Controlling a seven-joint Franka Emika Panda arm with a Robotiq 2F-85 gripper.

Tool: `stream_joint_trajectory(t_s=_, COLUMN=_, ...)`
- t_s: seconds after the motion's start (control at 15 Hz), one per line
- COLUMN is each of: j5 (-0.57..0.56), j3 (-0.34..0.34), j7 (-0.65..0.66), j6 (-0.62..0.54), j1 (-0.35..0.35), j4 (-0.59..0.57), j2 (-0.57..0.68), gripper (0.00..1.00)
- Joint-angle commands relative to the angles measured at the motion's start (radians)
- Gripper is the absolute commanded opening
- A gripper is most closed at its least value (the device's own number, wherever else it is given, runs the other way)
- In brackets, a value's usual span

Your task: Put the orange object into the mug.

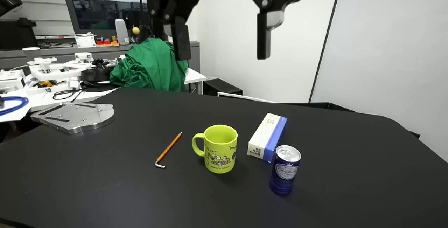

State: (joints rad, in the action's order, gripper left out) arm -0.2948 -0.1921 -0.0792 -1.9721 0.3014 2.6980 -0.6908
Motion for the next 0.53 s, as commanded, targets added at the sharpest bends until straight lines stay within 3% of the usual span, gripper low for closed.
stream_joint_trajectory(t_s=0.0, j5=-0.002, j3=-0.002, j7=0.000, j6=-0.002, j1=-0.018, j4=-0.019, j2=0.027, gripper=1.00)
stream_joint_trajectory(t_s=0.47, j5=0.071, j3=0.069, j7=0.088, j6=-0.189, j1=-0.098, j4=-0.134, j2=0.215, gripper=1.00)
